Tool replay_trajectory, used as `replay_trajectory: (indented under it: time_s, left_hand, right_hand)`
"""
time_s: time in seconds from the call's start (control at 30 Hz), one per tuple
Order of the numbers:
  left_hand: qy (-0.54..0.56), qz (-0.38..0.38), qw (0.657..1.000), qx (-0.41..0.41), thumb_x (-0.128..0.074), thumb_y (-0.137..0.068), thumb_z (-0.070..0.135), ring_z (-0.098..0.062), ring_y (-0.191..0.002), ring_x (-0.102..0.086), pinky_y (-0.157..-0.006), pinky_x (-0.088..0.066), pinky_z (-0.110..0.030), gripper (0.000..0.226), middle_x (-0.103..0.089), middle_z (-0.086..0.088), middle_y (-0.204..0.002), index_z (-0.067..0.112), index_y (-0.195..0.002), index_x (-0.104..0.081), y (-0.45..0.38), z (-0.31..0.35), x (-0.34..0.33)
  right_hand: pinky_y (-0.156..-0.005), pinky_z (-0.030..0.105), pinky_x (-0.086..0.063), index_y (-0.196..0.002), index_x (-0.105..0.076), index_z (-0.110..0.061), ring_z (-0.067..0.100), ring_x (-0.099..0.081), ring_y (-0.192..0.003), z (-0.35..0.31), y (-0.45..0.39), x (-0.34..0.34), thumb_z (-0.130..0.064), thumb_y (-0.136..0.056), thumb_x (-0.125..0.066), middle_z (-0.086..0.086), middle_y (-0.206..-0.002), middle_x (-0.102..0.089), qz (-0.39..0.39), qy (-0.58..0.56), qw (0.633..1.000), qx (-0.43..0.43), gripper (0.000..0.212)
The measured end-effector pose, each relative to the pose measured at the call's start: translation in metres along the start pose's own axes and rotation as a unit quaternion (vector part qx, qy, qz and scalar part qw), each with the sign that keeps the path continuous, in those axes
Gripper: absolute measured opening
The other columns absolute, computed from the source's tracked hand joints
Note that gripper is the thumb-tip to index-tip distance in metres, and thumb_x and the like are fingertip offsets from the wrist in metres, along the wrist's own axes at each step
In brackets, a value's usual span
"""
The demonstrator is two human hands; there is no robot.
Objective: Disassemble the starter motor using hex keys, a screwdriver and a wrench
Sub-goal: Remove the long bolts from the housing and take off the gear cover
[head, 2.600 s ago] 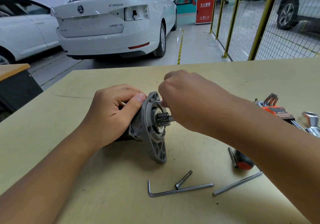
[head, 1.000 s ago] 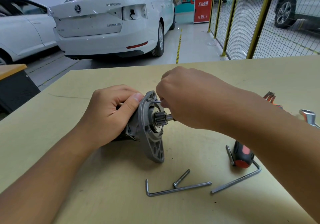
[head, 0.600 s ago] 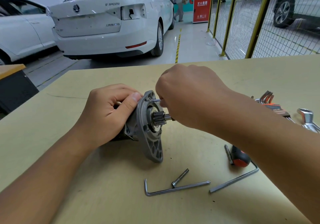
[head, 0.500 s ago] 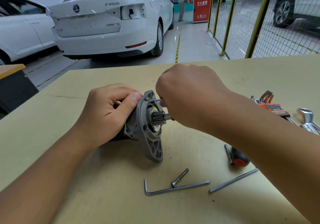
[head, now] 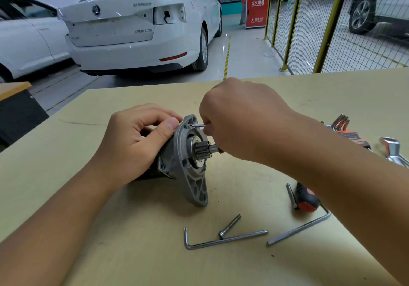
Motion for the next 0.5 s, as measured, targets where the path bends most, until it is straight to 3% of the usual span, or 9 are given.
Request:
replay_trajectory:
  time_s: [0.13, 0.2, 0.37, 0.43, 0.5]
  left_hand:
    - [0.021, -0.08, 0.997, 0.01, -0.044, -0.108, 0.032, -0.007, -0.114, -0.069, -0.095, -0.051, -0.02, 0.033, -0.076, 0.014, -0.116, 0.026, -0.116, -0.076, -0.001, -0.001, -0.007]
    - [0.041, -0.099, 0.994, 0.006, -0.04, -0.109, 0.034, -0.007, -0.116, -0.068, -0.095, -0.05, -0.017, 0.035, -0.074, 0.019, -0.12, 0.031, -0.115, -0.074, 0.0, -0.002, -0.007]
    - [0.08, -0.039, 0.996, 0.014, -0.033, -0.111, 0.032, -0.017, -0.112, -0.071, -0.093, -0.056, -0.033, 0.05, -0.076, 0.003, -0.117, 0.014, -0.102, -0.078, 0.001, -0.009, -0.003]
    - [0.086, -0.021, 0.996, 0.027, -0.029, -0.111, 0.045, -0.018, -0.115, -0.07, -0.094, -0.055, -0.041, 0.061, -0.075, 0.0, -0.12, 0.011, -0.101, -0.078, 0.002, -0.011, -0.002]
    - [0.088, -0.034, 0.994, 0.045, -0.023, -0.104, 0.073, -0.013, -0.123, -0.066, -0.096, -0.053, -0.041, 0.08, -0.073, 0.007, -0.128, 0.016, -0.105, -0.079, 0.001, -0.012, -0.001]
  right_hand:
    - [-0.047, 0.025, -0.025, -0.062, -0.032, -0.02, 0.022, -0.038, -0.049, 0.002, 0.002, 0.002, -0.02, -0.09, -0.07, 0.001, -0.07, -0.04, -0.013, 0.004, 1.0, -0.011, 0.047]
    - [-0.046, 0.025, -0.025, -0.062, -0.032, -0.021, 0.021, -0.037, -0.049, 0.002, 0.002, 0.002, -0.021, -0.09, -0.07, 0.001, -0.07, -0.04, -0.02, 0.003, 1.0, -0.013, 0.048]
    - [-0.046, 0.025, -0.025, -0.065, -0.037, -0.021, 0.021, -0.039, -0.05, 0.002, 0.001, 0.001, -0.022, -0.09, -0.07, 0.002, -0.07, -0.041, -0.02, -0.004, 1.0, -0.014, 0.041]
    - [-0.046, 0.025, -0.027, -0.067, -0.042, -0.02, 0.022, -0.041, -0.051, 0.004, 0.001, 0.001, -0.021, -0.09, -0.07, 0.002, -0.07, -0.042, -0.025, -0.017, 0.999, -0.023, 0.036]
    - [-0.046, 0.026, -0.032, -0.068, -0.049, -0.017, 0.023, -0.046, -0.053, 0.009, -0.001, -0.001, -0.019, -0.092, -0.068, 0.004, -0.07, -0.046, -0.034, -0.046, 0.998, -0.039, 0.031]
Point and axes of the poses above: each hand's wrist, its own y-axis away from the middle knuckle, its own x-axis out of the back of the hand, z = x × y, the point moved 3 cm from there along -y, towards the middle knuckle
